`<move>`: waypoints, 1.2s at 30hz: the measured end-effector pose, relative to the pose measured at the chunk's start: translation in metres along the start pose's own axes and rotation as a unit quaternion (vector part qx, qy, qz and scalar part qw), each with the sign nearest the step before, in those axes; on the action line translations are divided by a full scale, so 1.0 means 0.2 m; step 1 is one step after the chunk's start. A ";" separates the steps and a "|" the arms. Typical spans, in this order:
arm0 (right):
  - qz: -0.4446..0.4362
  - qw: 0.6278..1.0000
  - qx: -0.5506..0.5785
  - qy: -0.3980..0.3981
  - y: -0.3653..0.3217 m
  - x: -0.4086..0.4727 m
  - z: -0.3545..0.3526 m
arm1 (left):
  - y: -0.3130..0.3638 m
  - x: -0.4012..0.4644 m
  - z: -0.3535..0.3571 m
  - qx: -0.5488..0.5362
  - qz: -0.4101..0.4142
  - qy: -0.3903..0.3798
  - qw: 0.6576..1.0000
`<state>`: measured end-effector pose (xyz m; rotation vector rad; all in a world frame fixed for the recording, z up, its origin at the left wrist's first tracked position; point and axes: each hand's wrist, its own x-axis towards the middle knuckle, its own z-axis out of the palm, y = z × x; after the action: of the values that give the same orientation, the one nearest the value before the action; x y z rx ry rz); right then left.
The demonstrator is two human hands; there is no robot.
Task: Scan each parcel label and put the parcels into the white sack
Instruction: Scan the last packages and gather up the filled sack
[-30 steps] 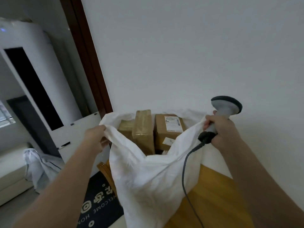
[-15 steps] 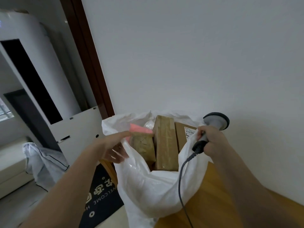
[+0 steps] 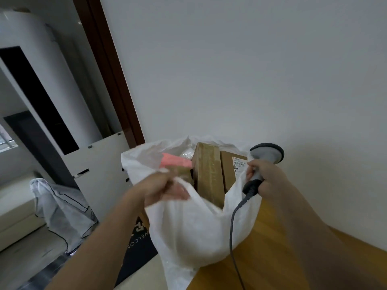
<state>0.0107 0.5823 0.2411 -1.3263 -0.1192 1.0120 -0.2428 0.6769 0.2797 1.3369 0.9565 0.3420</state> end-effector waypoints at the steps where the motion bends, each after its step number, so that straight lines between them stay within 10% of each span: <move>1: -0.026 1.000 -0.004 0.001 -0.06 -0.02 0.01 | 0.10 -0.02 -0.01 -0.067 0.071 0.034 0.995; 5: -0.147 0.962 0.230 0.000 -0.35 -0.04 -0.04 | 0.36 -0.09 -0.13 -0.289 0.198 0.075 0.934; 9: -0.092 0.983 0.161 0.019 -0.23 0.06 -0.08 | 0.24 -0.06 -0.04 -0.041 0.109 0.105 0.988; 15: -0.150 0.970 0.177 0.066 -0.26 -0.01 -0.08 | 0.31 -0.06 -0.05 -0.151 0.172 0.158 0.961; 25: -0.046 0.996 0.055 0.046 -0.21 0.08 -0.15 | 0.27 0.04 -0.06 0.117 -0.039 0.150 0.981; 36: -0.132 0.991 0.013 0.035 -0.44 -0.05 -0.16 | 0.57 0.05 0.05 0.242 0.035 0.192 0.950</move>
<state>0.0709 0.5606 0.3106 -1.2824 -0.2222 0.7410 -0.1957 0.7060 0.3813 1.7945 1.3801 0.4510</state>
